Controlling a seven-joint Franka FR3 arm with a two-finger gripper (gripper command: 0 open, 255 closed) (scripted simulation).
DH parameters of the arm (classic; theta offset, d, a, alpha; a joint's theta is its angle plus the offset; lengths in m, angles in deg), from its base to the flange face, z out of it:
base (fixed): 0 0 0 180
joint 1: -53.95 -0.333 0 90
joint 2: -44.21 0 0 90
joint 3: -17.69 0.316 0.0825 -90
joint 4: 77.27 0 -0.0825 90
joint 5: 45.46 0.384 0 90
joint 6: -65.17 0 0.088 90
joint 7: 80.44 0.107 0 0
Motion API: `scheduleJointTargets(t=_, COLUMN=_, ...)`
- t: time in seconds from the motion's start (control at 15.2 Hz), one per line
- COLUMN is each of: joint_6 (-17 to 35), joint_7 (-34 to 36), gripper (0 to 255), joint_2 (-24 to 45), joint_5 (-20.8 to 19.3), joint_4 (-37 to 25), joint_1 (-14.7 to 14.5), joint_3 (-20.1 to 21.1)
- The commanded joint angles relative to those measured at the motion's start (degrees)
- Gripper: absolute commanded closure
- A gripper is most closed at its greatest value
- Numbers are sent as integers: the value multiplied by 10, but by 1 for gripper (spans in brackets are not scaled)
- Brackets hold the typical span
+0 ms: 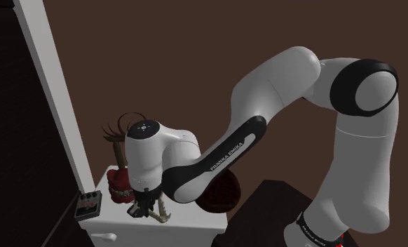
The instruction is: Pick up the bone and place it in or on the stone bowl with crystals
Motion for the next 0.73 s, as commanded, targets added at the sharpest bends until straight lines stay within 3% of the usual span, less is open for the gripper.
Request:
scheduleJointTargets(t=0.0, joint_6=-13, joint_7=-6, gripper=255, joint_2=-11, joint_5=9, joint_4=-3, joint_1=3, joint_3=5)
scheduleJointTargets(t=0.66, joint_6=-72, joint_7=-36, gripper=255, joint_2=-61, joint_5=52, joint_4=-22, joint_1=19, joint_3=26)
